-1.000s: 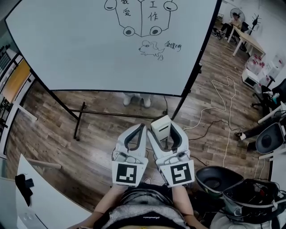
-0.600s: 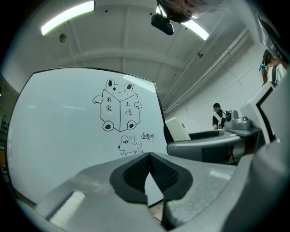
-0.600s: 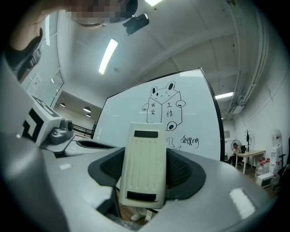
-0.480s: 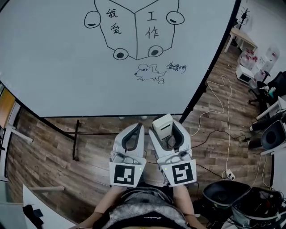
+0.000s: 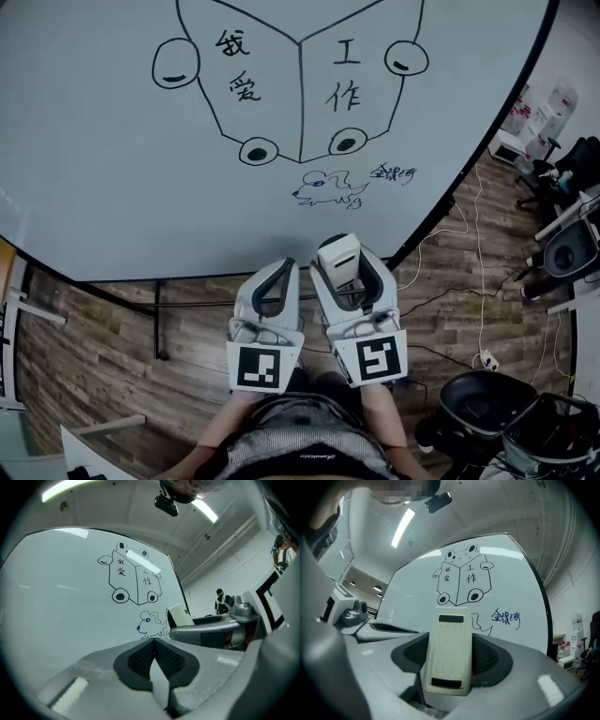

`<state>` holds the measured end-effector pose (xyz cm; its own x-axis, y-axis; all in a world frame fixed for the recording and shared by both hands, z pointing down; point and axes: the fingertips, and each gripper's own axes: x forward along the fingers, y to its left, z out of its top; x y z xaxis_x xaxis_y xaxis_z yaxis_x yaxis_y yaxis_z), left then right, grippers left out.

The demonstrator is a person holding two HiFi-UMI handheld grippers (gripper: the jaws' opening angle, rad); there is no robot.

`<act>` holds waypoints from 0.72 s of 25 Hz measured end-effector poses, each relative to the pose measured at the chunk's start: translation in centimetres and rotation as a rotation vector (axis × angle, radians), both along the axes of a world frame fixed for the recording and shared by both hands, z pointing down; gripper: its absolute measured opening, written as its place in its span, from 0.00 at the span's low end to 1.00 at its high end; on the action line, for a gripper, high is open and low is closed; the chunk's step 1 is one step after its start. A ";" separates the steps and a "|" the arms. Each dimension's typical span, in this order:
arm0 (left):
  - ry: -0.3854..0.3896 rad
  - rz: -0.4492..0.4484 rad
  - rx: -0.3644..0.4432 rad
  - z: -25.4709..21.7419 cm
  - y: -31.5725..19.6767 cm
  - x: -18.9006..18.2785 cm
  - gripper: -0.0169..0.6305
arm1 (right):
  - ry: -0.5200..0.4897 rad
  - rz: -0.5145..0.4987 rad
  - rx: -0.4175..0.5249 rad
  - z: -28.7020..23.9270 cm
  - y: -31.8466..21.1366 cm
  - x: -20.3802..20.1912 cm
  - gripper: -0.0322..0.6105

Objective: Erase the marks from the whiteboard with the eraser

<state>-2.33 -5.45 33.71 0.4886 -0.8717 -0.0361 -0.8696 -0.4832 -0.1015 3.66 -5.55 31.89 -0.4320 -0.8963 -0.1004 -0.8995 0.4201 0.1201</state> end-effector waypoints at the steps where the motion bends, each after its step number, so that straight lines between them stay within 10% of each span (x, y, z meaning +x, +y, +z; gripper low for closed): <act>1: 0.001 0.000 -0.005 0.2 -0.5 -0.2 0.03 | 0.008 0.008 -0.004 0.1 -0.5 -0.2 0.47; 18: -0.013 -0.142 -0.054 0.2 -5.8 -1.2 0.03 | 0.149 0.041 0.050 -1.8 -8.2 -0.1 0.47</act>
<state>-3.56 -11.26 33.93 0.3604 -0.9326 0.0180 -0.9284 -0.3605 -0.0906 3.55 -13.77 30.09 -0.4088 -0.9088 -0.0832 -0.8864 0.3737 0.2731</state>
